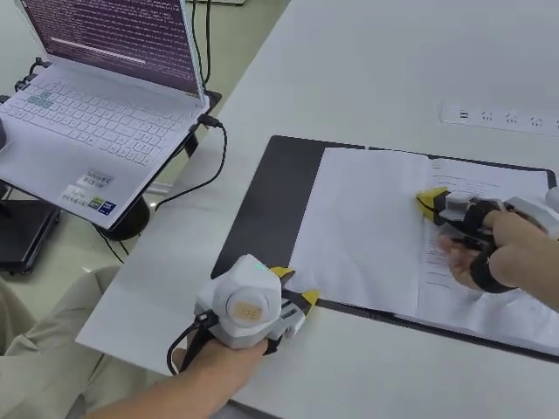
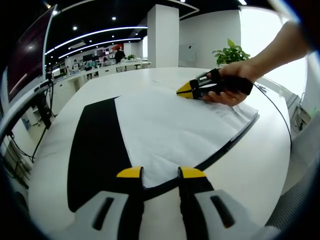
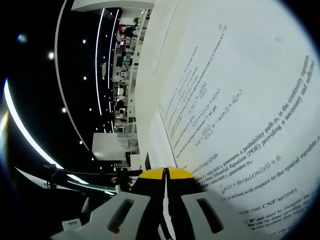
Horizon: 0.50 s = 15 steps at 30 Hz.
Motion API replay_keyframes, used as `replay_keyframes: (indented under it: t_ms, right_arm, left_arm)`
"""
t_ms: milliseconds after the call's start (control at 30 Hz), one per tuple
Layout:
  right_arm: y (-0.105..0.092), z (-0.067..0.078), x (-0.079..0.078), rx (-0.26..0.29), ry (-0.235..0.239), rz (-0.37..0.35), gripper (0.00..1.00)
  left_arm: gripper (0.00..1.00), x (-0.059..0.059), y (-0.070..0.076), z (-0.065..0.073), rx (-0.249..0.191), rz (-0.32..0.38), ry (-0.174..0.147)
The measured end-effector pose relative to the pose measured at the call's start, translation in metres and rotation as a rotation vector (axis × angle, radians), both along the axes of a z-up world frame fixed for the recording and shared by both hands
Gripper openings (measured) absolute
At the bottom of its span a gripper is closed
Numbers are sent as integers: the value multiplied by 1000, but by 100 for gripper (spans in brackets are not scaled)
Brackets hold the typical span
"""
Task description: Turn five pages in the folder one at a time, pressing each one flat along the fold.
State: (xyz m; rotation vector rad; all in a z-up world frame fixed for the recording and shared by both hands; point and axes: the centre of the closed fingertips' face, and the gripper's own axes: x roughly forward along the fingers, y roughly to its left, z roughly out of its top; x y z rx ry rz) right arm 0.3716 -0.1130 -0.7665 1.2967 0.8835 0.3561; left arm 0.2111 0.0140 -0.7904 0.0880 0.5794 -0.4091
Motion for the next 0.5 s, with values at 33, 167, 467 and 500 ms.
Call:
replay_keyframes:
  t_ms: [33, 167, 467, 500]
  right_arm:
    - [0, 0, -4, 1, 2, 4, 0]
    - [-2, 0, -15, 11, 4, 11, 0]
    - [-2, 0, -39, 33, 7, 68, 0]
    - [-1, 1, -42, 34, 7, 78, 0]
  left_arm:
    - [26, 0, 0, 0, 1, -1, 0]
    - [26, 0, 0, 0, 1, -1, 1]
    - [26, 0, 0, 0, -1, 1, 2]
    - [26, 0, 0, 0, 0, 0, 2]
